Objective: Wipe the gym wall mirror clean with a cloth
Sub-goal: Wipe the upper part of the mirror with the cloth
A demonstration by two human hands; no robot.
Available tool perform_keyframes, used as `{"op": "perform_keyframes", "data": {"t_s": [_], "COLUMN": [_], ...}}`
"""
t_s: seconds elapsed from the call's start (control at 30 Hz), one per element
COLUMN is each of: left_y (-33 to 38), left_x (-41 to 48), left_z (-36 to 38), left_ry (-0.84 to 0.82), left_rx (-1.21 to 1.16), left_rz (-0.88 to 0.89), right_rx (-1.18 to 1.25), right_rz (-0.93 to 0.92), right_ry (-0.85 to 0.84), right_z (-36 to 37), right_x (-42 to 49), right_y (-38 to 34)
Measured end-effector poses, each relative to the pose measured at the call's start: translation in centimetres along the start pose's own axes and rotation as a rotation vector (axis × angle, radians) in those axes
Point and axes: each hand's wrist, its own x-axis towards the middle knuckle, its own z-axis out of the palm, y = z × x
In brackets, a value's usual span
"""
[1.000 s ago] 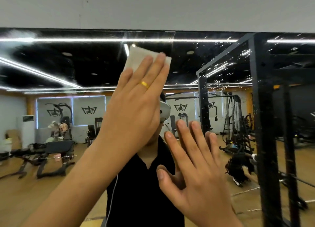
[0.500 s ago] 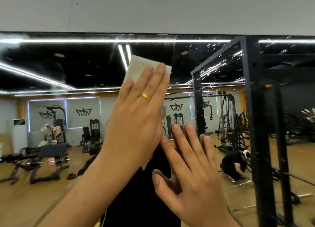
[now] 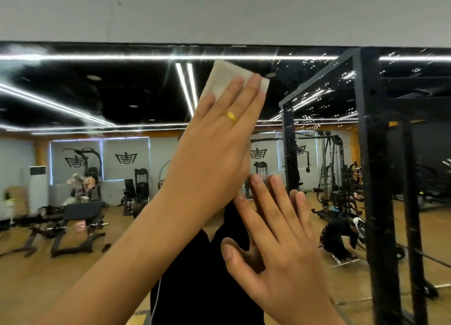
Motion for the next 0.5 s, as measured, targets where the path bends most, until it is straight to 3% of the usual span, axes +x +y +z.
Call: {"op": "perform_keyframes", "data": {"t_s": [0.17,0.37,0.5], "left_y": [-0.1,0.6,1.2], "left_x": [1.5,7.4,4.9], "left_z": [-0.1,0.1,0.5], "left_ry": [0.015,-0.080,-0.043], "left_rx": [0.033,0.070,0.038], "left_rz": [0.023,-0.010,0.004], "right_rx": [-0.006,0.012,0.014], "right_rz": [-0.012,-0.004,-0.007], "right_ry": [0.010,-0.009,-0.008], "right_z": [0.1,0.1,0.1], "right_x": [-0.1,0.0,0.0], "right_y": [0.3,0.3,0.0]}}
